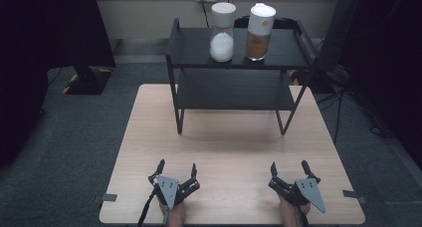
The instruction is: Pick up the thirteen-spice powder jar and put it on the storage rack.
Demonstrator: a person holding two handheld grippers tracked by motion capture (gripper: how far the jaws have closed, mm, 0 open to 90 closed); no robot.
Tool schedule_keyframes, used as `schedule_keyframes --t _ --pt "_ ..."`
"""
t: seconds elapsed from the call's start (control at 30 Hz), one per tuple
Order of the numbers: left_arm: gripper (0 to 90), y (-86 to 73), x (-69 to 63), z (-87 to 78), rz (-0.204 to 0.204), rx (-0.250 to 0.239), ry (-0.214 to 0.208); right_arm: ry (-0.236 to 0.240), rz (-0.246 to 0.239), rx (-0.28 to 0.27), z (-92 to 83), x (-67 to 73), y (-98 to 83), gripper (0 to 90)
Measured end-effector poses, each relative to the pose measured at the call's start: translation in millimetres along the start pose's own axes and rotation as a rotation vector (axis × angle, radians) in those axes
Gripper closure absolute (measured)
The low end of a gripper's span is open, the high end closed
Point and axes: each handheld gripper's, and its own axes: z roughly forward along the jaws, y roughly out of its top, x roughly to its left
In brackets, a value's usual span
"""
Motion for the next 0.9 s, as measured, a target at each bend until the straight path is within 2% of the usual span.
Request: schedule_keyframes --t 0.9 --pt "0.0 -0.1 0.6 0.5 -0.001 -0.001 -0.005 -0.001 0.001 0.0 0.0 0.1 0.0 0.0"
